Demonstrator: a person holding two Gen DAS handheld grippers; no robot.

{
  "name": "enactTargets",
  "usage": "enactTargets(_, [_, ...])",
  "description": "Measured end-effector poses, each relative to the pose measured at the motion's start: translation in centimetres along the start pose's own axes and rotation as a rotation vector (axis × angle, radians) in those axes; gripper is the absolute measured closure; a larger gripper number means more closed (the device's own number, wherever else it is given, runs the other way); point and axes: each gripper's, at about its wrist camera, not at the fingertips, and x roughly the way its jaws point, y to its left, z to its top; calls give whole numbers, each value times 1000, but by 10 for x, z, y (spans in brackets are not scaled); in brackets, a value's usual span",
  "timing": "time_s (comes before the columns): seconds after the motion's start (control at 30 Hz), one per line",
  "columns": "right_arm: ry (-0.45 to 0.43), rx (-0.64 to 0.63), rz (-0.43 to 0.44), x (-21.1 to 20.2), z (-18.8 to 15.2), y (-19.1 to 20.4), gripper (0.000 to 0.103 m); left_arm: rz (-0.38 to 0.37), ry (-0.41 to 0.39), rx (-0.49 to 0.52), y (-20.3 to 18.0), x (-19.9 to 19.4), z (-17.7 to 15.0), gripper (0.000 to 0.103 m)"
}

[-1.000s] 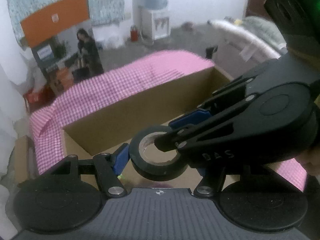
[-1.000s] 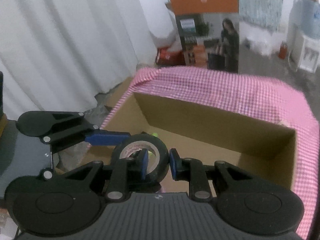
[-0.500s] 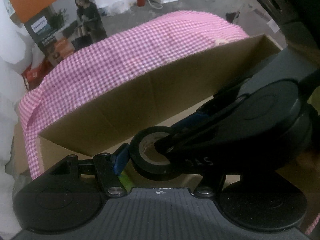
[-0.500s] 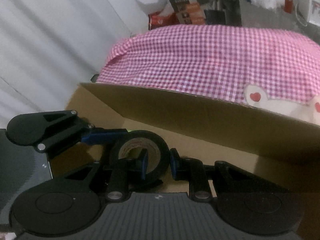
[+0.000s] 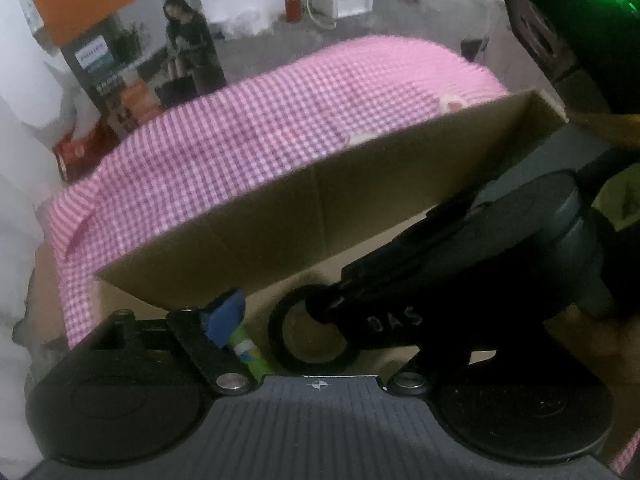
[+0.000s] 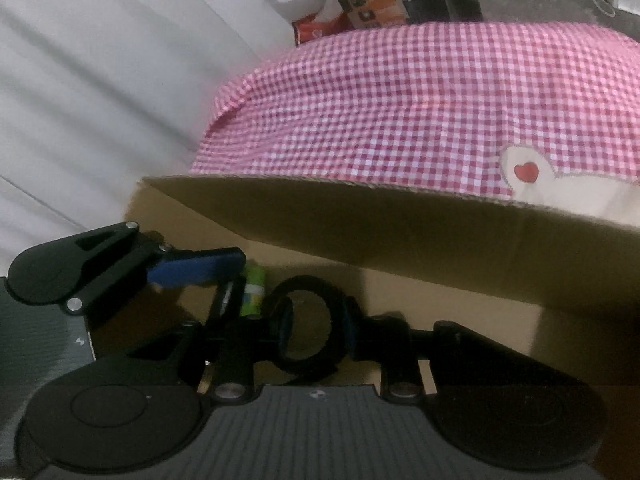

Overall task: Organize rigid objects
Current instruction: 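Carry the black tape roll into the box and open the right gripper, then move the right gripper back to the white supplement jar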

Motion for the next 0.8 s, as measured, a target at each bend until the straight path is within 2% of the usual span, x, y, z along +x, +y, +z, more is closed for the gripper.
enactTargets(0.03, [-14,-5,3,-7,-1,3,73,0,-15,0,0,-6,-1,18])
enactTargets(0.07, [-33,-12,6,-16,-2,6,68,-3,-34,-2,0,-14,-2,17])
enactTargets(0.1, [-56,-20,5,-26,-4,10,56,-6,-54,-5,0,-23,-4,16])
enactTargets(0.17, [-111,-44,1,-47,-10,19,41,-21,-108,-14,2,-41,-6,12])
enactTargets(0.27, [-195,-87,-16,-82,-23,35,40,-64,-189,-11,4,-71,-15,7])
enactTargets(0.33, [-261,-113,-28,-106,-35,46,33,-79,-235,-10,5,-85,-21,6])
enactTargets(0.4, [-330,-145,-38,-128,-47,60,22,-82,-282,-19,6,-102,-27,6])
enactTargets(0.43, [-364,-157,-43,-139,-54,66,20,-76,-306,-29,6,-112,-32,6])
enactTargets(0.5, [-433,-177,-48,-161,-70,79,4,-77,-346,-46,5,-129,-42,5])
enactTargets(0.63, [-556,-229,-42,-199,-106,100,0,-114,-395,-54,3,-155,-65,2])
enactTargets(0.8, [-656,-272,-144,-217,-153,121,0,-89,-422,-78,4,-174,-99,0])
